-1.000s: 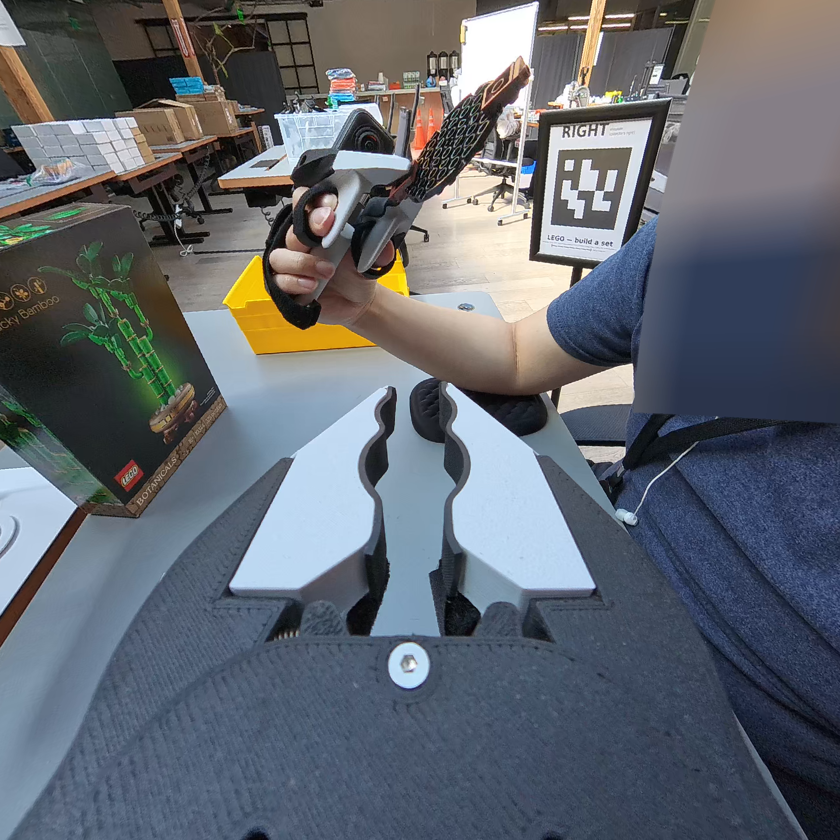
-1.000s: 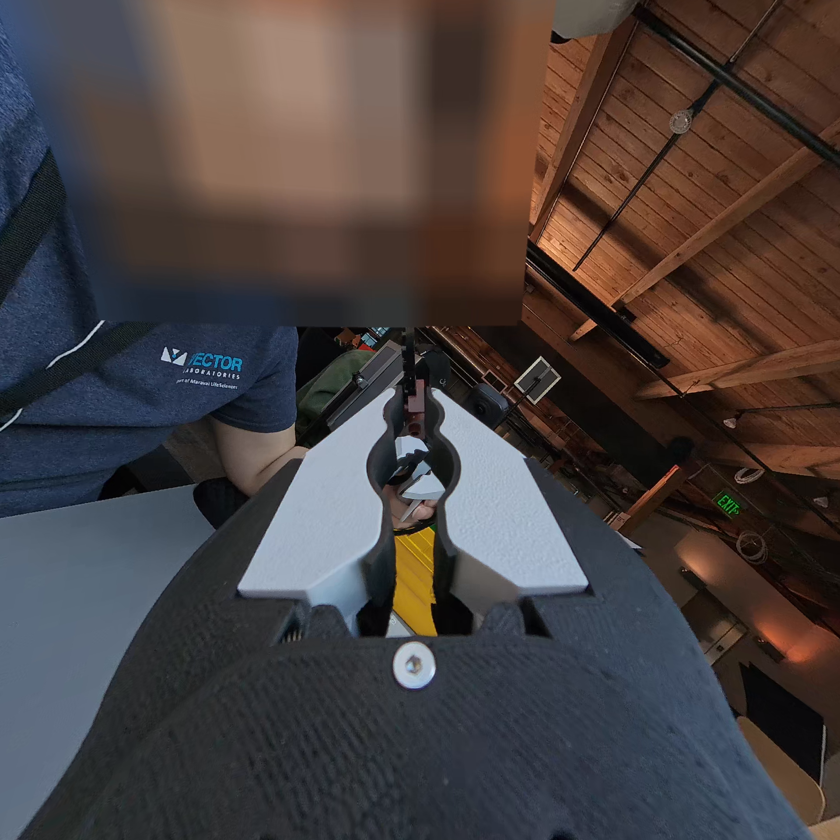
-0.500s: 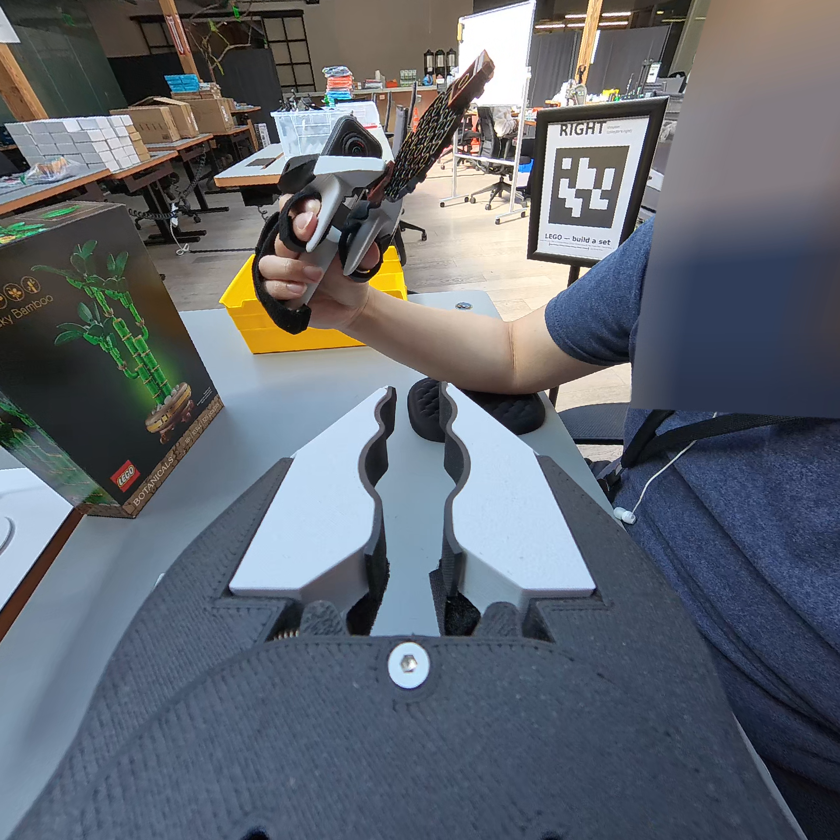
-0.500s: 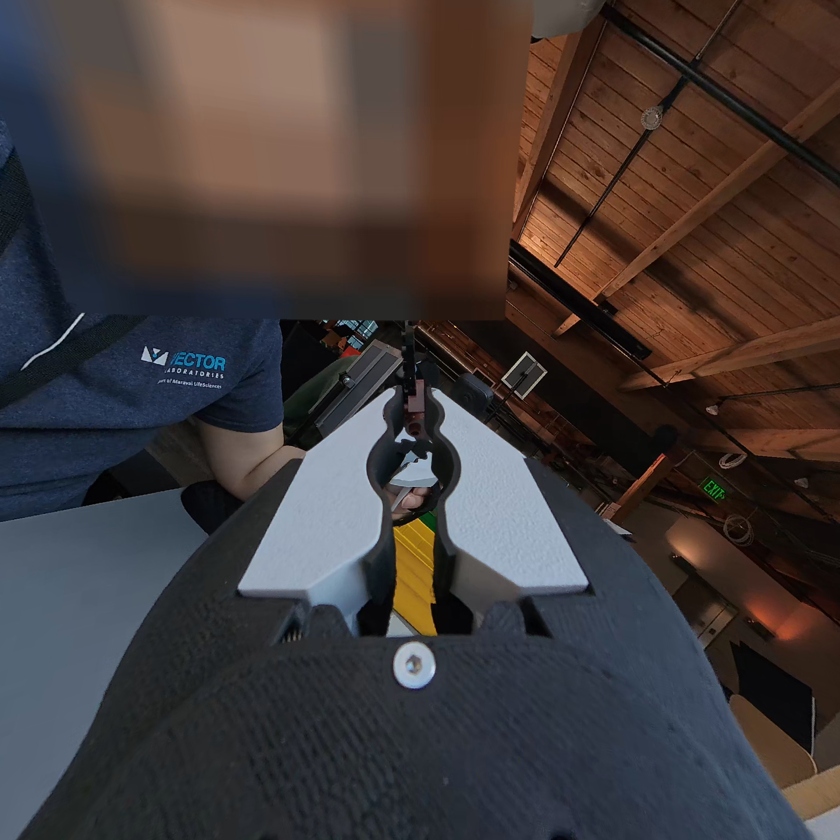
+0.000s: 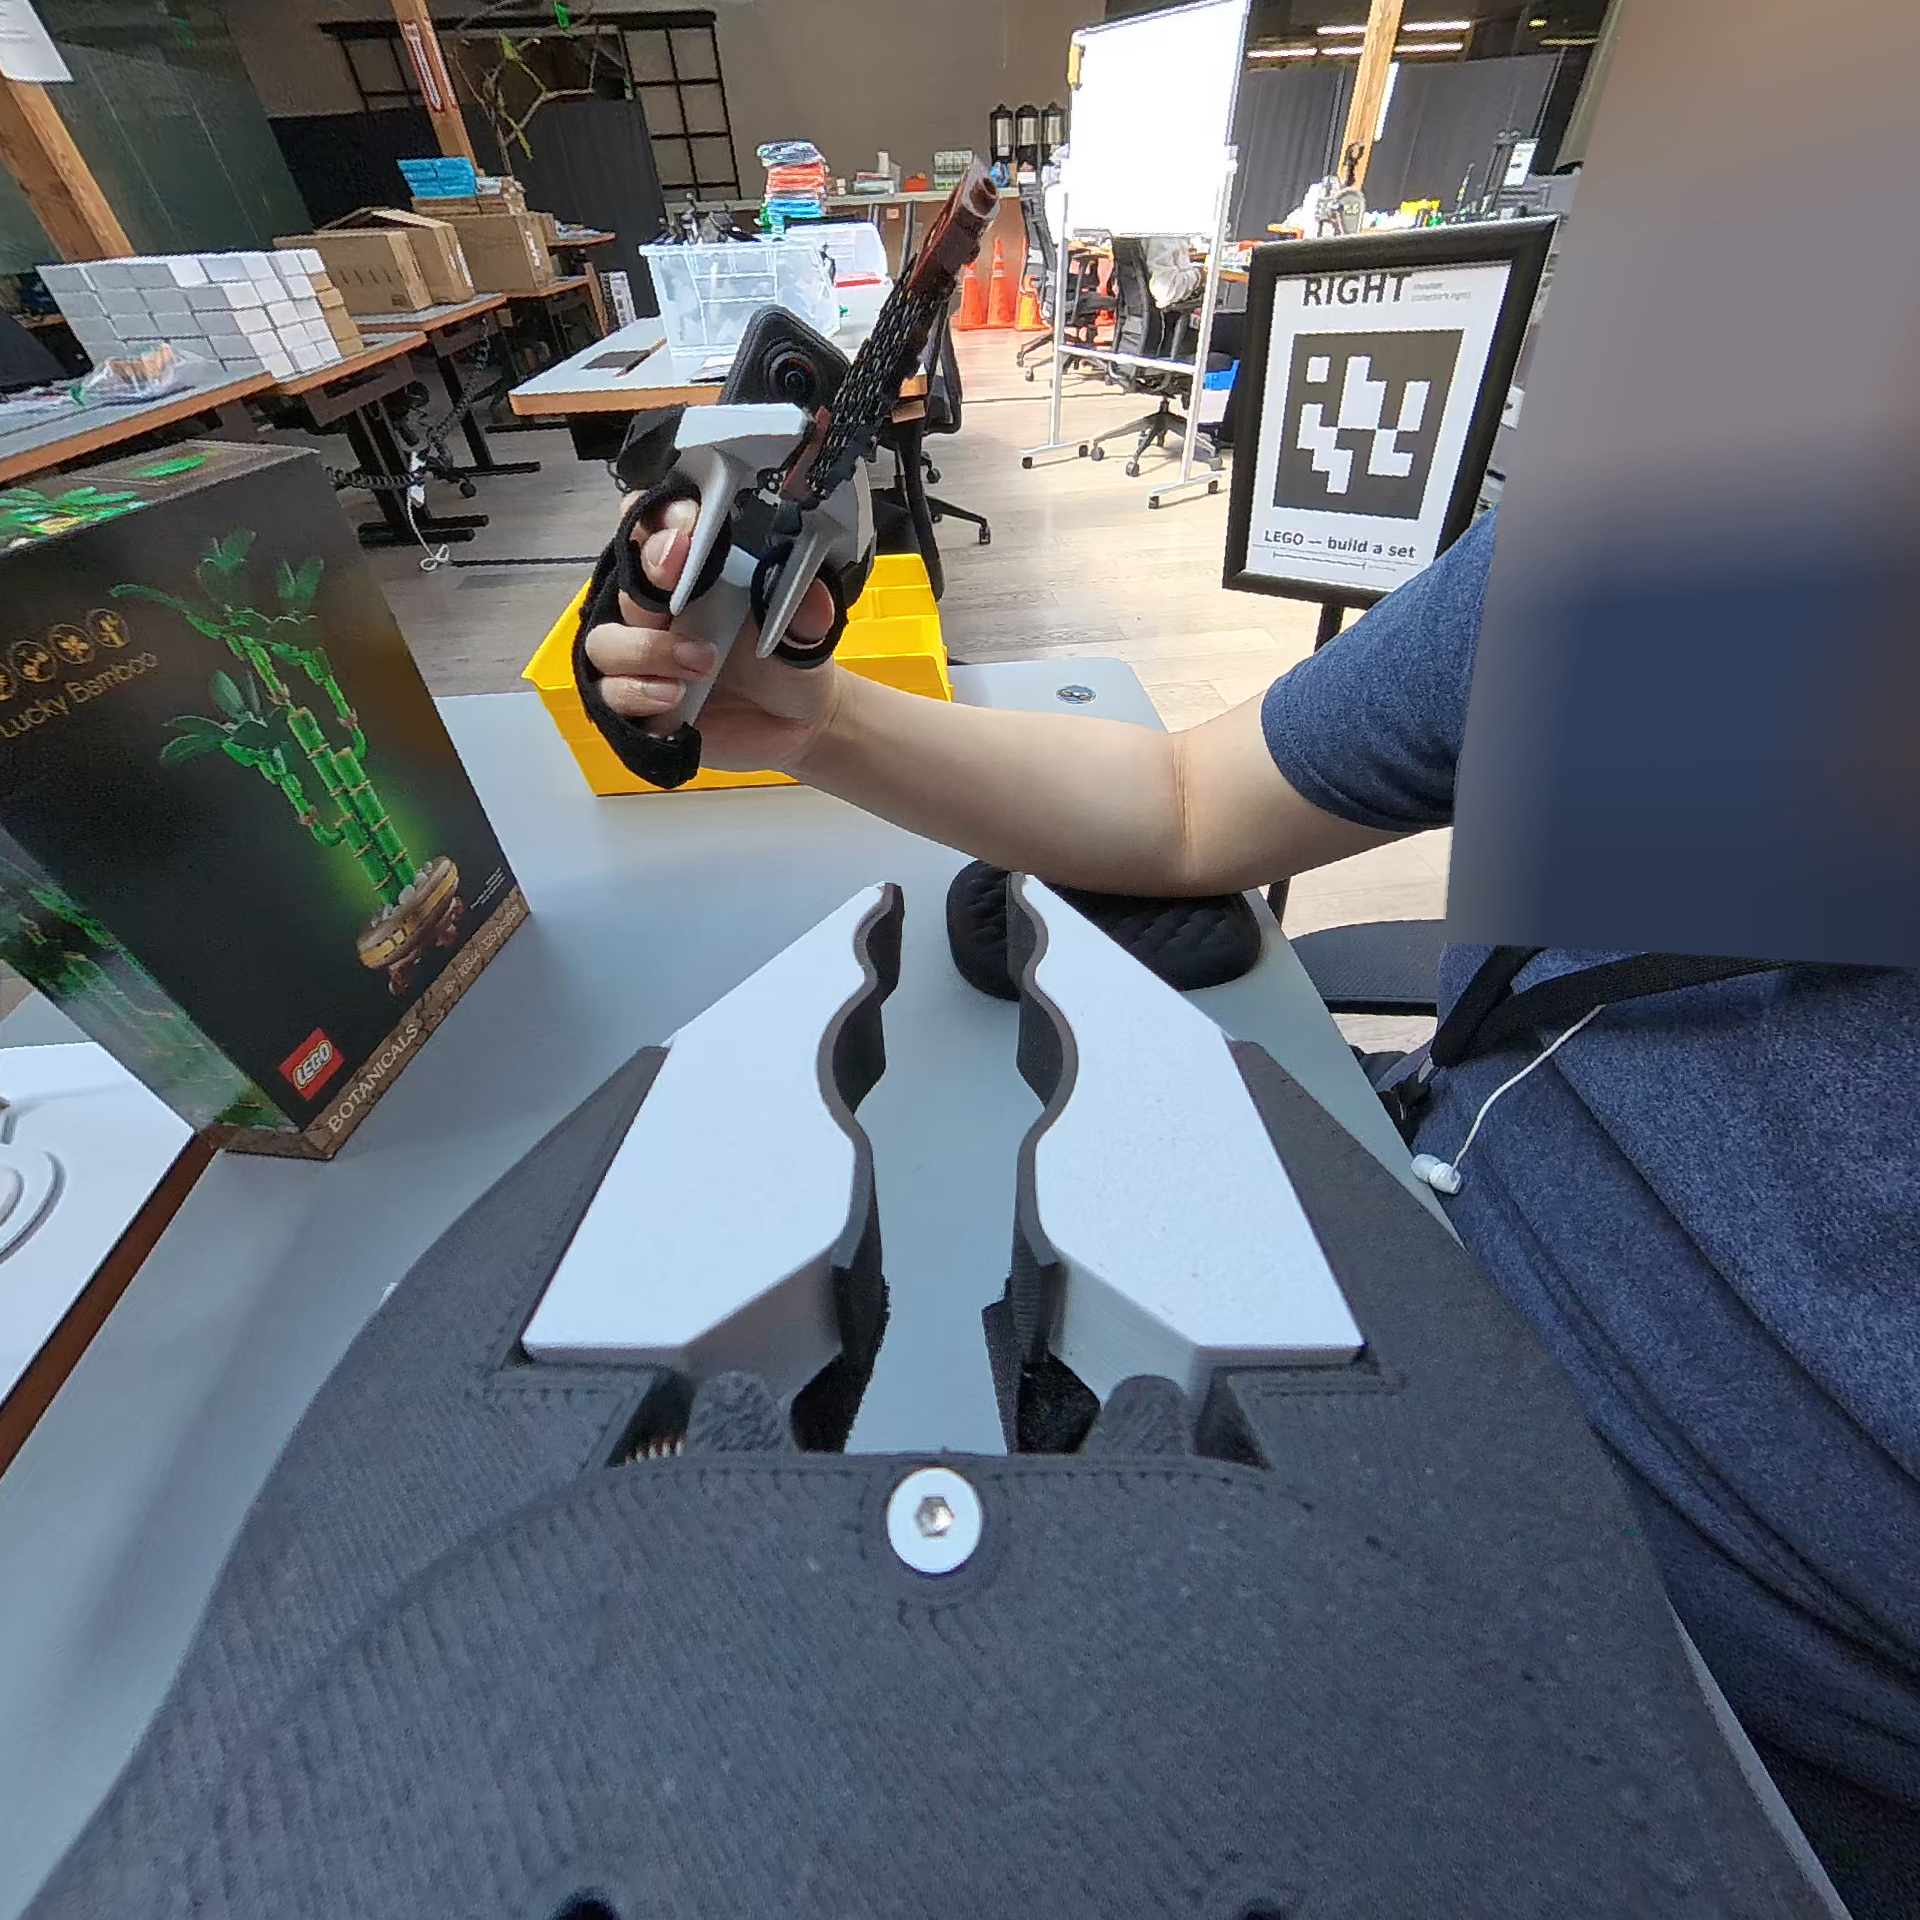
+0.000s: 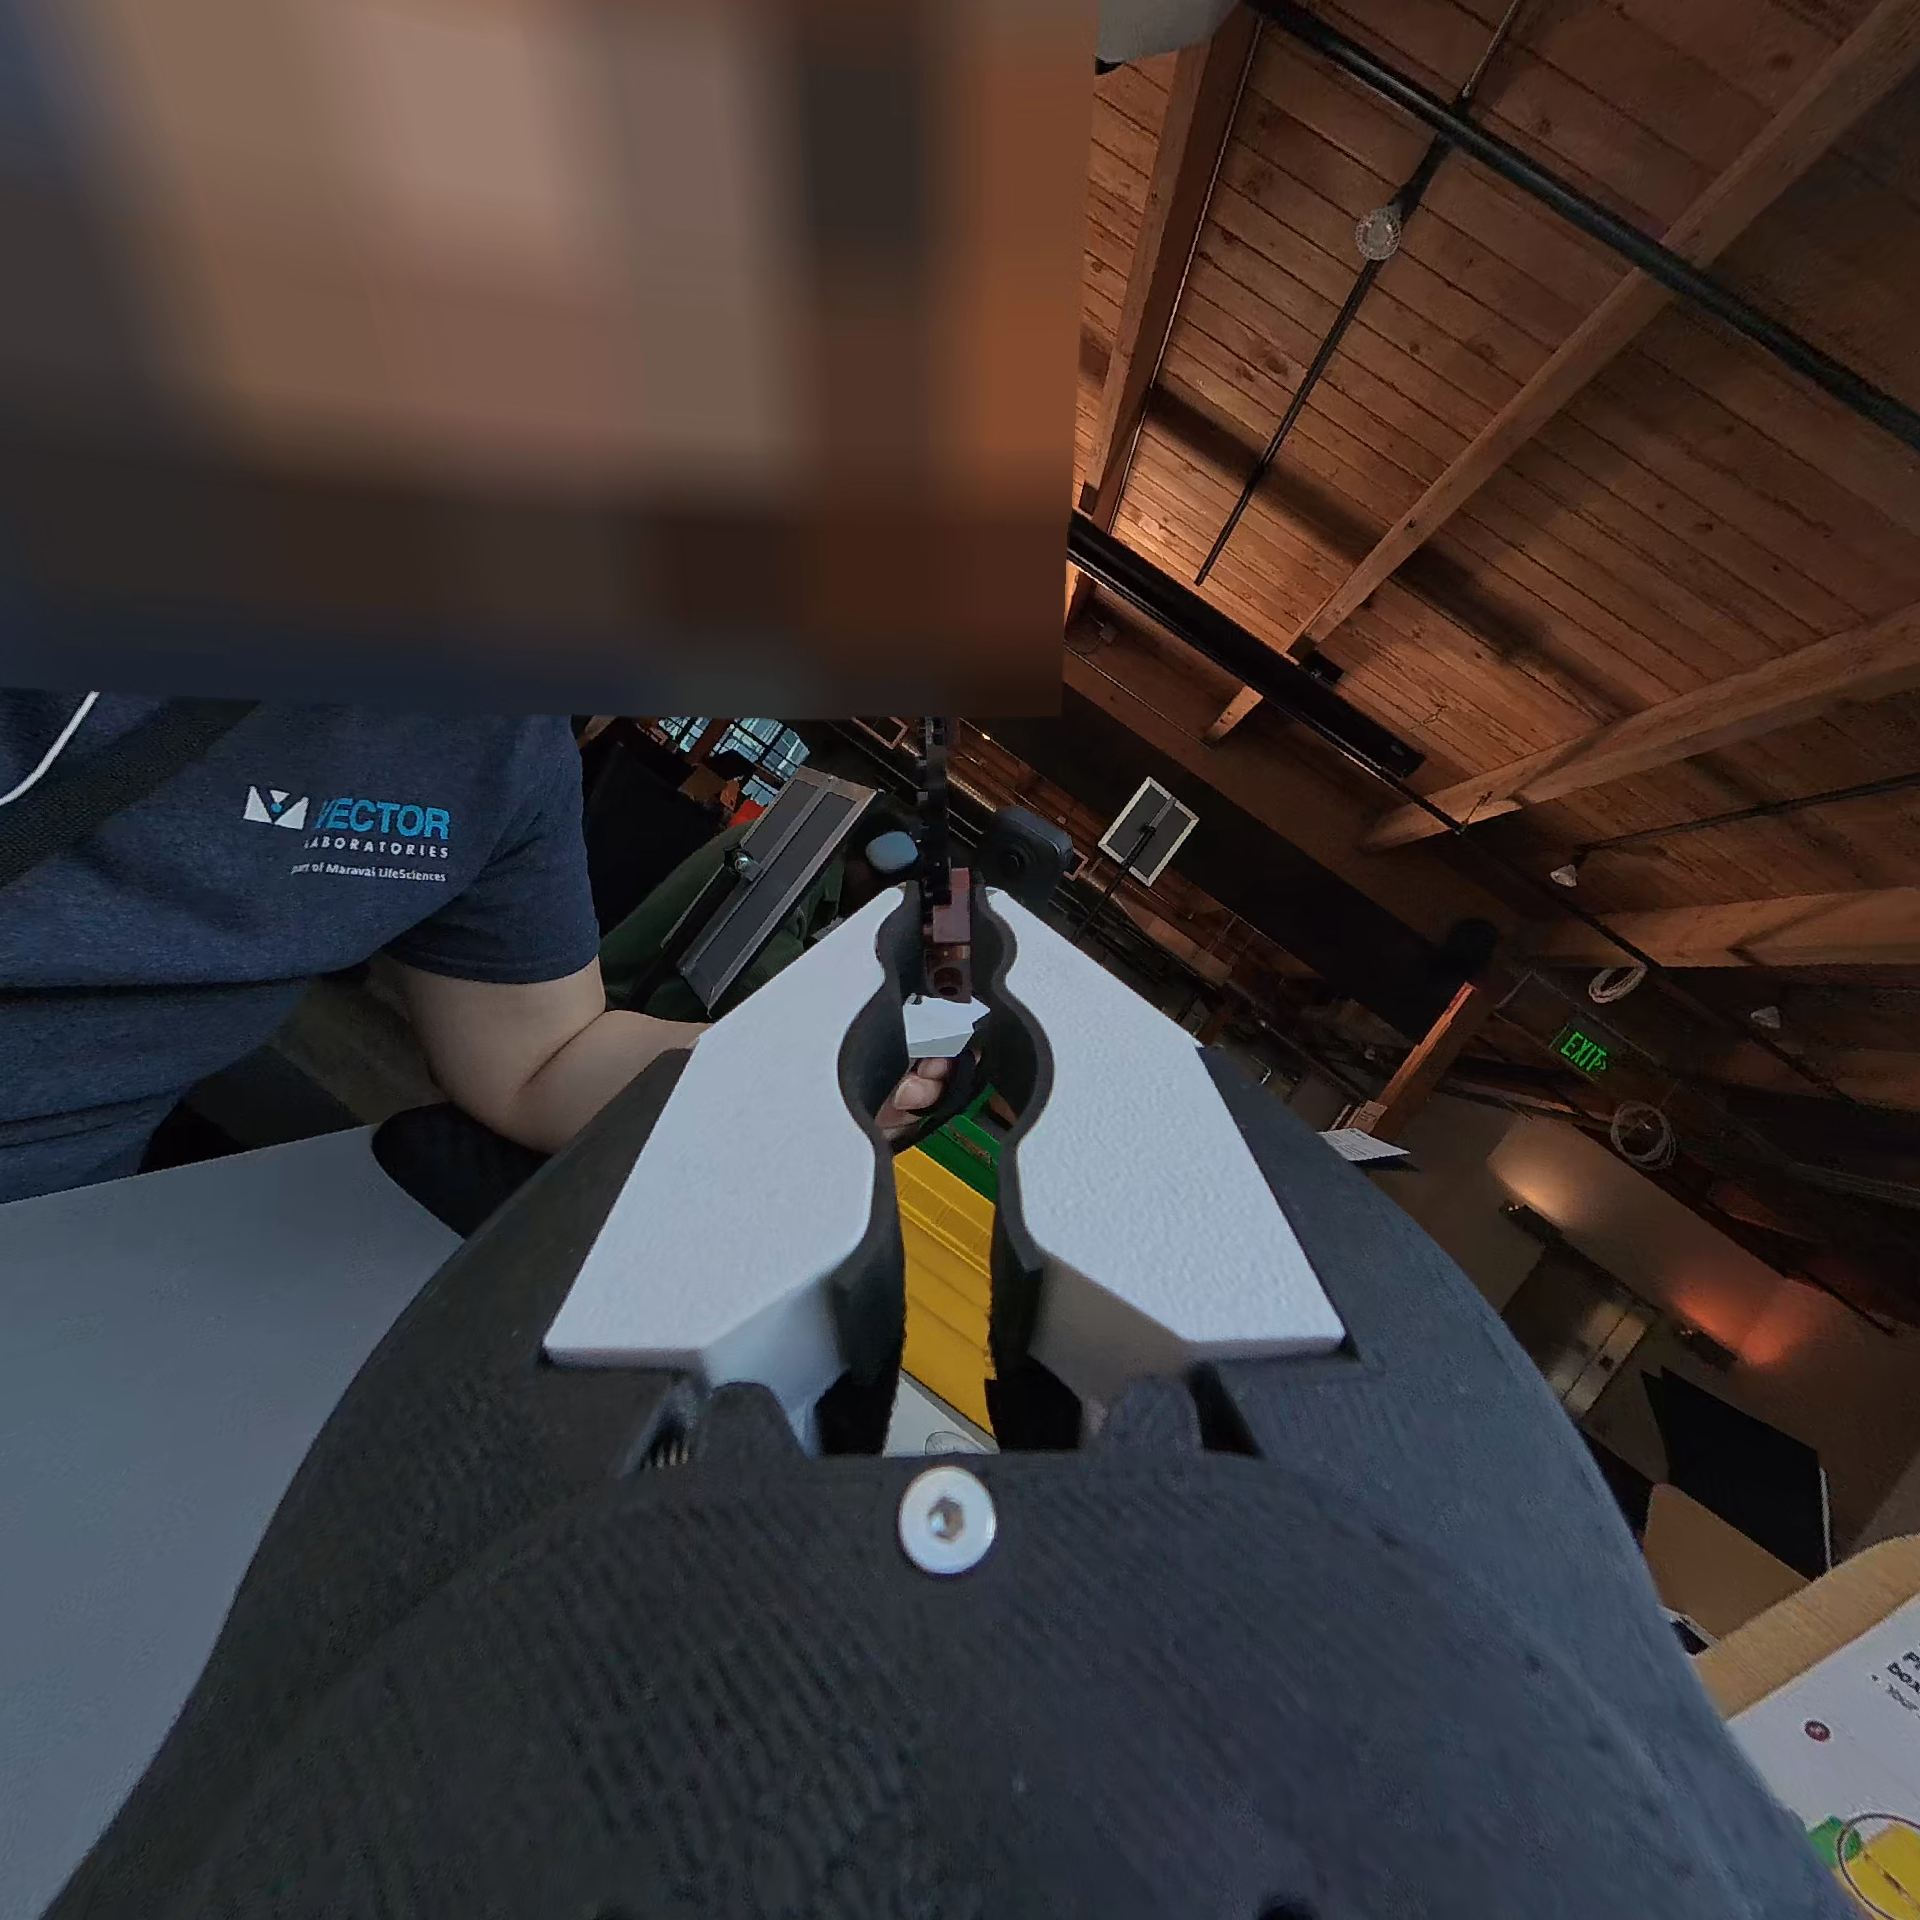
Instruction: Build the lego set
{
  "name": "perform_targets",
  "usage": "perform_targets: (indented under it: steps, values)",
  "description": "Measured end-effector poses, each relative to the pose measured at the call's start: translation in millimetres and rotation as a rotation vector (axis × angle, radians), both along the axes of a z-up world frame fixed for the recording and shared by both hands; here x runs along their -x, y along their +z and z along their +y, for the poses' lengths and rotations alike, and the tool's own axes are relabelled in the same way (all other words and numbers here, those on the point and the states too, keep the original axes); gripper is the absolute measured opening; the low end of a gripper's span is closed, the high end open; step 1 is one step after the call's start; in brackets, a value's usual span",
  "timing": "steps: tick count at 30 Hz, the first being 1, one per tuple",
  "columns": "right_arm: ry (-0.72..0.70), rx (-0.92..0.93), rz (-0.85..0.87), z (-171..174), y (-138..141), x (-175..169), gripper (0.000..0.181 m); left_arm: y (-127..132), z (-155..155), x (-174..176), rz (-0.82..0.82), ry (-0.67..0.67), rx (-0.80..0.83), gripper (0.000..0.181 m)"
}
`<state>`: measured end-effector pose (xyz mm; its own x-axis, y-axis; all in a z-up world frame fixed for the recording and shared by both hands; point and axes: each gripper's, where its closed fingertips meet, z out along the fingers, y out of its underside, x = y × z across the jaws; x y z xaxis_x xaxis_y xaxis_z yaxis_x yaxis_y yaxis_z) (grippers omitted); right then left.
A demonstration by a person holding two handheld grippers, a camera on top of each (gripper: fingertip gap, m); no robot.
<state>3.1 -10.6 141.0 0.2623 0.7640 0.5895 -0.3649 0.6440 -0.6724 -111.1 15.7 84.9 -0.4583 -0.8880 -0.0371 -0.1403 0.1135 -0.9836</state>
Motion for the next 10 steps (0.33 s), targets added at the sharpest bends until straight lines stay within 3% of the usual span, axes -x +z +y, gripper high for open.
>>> perform_targets:
  steps: [4, 10]
  values:
    - [-0.003, 0.023, 0.005, 5.1, -2.7, -1.7, 0.007, 12.5, 22.2, 14.9, -0.028, 0.106, -0.063, 0.021]
    - [-0.015, 0.056, 0.019, 13.1, -5.6, -7.5, 0.007, 79.6, 72.1, 68.9, -0.310, 0.361, -0.019, 0.020]
